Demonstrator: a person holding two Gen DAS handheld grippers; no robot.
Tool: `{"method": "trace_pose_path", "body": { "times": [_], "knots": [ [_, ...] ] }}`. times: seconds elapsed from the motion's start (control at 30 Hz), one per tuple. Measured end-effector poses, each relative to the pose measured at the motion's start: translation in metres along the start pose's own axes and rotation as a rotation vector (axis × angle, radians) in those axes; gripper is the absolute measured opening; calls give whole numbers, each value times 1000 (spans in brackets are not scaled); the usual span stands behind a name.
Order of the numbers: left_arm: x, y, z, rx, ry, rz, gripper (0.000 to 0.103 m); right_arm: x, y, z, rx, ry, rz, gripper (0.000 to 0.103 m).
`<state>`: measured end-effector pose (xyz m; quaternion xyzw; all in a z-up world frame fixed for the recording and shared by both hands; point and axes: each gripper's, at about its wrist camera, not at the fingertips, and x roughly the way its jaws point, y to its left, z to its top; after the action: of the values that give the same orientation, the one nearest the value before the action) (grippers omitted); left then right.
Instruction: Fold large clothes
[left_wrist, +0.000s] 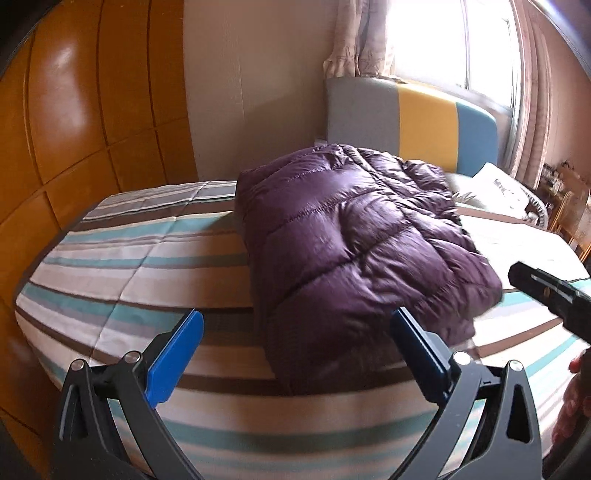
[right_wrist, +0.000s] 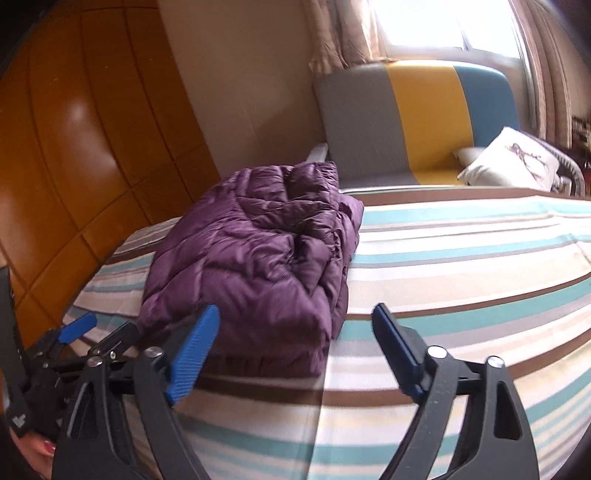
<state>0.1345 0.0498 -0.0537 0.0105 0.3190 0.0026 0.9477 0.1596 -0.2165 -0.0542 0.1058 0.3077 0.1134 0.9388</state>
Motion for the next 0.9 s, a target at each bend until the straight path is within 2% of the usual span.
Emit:
{"method": "trace_pose_path", "body": {
  "times": [0.2, 0.37, 0.6, 0.9],
  "knots": [
    [-31, 5, -20, -33, -8, 23, 101, -29, 9, -19, -50, -27, -32, 99],
    [-49, 1, -32, -1, -43, 64, 101, -46, 14, -28, -87, -44, -62, 99],
    [-63, 0, -29, -14, -66, 53, 101, -52, 16, -38, -117, -64, -105, 100],
    [-75, -7, -30, 2, -96, 60, 101, -57, 23, -34, -125, -70, -90, 100]
  ]
}}
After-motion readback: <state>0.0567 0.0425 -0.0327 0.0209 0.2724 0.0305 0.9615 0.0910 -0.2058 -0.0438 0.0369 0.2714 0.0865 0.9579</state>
